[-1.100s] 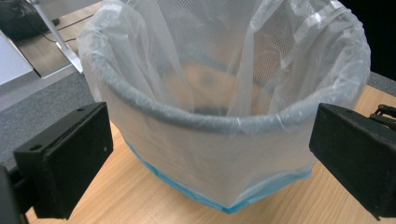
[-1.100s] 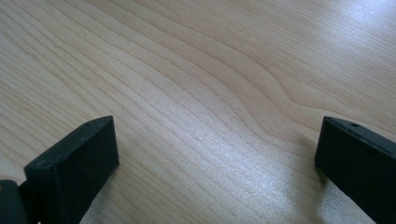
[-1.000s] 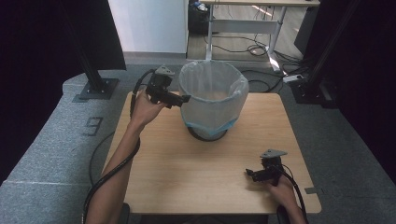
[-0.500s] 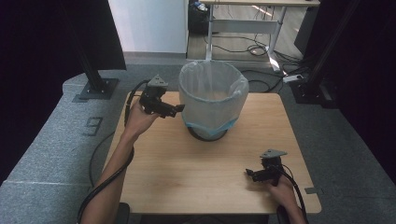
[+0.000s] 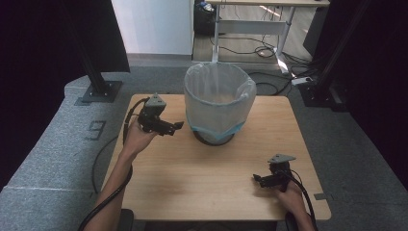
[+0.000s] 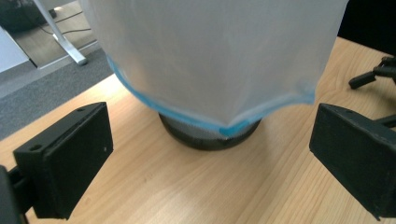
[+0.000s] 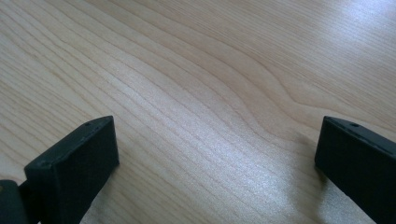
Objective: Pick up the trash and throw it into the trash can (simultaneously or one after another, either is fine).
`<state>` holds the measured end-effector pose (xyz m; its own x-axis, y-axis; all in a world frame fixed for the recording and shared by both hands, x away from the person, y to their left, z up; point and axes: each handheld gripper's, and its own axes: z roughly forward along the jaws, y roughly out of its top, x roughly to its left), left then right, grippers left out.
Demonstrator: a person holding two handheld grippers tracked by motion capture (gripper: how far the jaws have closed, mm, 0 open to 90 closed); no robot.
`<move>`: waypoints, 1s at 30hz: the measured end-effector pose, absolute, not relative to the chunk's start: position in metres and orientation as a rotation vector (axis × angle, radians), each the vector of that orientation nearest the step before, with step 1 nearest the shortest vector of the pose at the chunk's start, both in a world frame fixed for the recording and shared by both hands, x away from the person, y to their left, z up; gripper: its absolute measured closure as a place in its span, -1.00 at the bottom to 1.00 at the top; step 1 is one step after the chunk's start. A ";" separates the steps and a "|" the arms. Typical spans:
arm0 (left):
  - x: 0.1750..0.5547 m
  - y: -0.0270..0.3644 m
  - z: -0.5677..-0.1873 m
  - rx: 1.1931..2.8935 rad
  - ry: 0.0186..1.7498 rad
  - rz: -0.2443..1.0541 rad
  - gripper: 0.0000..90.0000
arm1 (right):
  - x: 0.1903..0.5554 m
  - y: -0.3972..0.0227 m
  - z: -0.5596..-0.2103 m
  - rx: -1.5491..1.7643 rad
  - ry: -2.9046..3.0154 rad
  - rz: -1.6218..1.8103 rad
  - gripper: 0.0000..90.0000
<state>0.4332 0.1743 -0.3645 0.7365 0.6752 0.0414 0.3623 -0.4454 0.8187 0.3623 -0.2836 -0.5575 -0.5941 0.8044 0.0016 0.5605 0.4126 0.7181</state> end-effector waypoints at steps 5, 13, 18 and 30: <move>0.427 0.182 -0.383 2.064 0.781 0.447 -1.00 | 0.362 -0.284 -0.557 1.177 2.331 0.986 -1.00; 0.417 0.190 -0.411 2.066 0.788 0.438 -1.00 | 0.362 -0.283 -0.558 1.177 2.328 0.990 -1.00; 0.410 0.190 -0.429 2.078 0.787 0.438 -1.00 | 0.362 -0.284 -0.558 1.177 2.329 0.989 -1.00; 0.395 0.189 -0.478 2.105 0.806 0.441 -1.00 | 0.362 -0.283 -0.558 1.183 2.325 0.988 -1.00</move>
<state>0.3948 0.1893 -0.4782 0.7339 0.6786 0.0303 0.3913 -0.4588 0.7978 0.3618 -0.2832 -0.5576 -0.5899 0.8075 0.0038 0.5631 0.4079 0.7187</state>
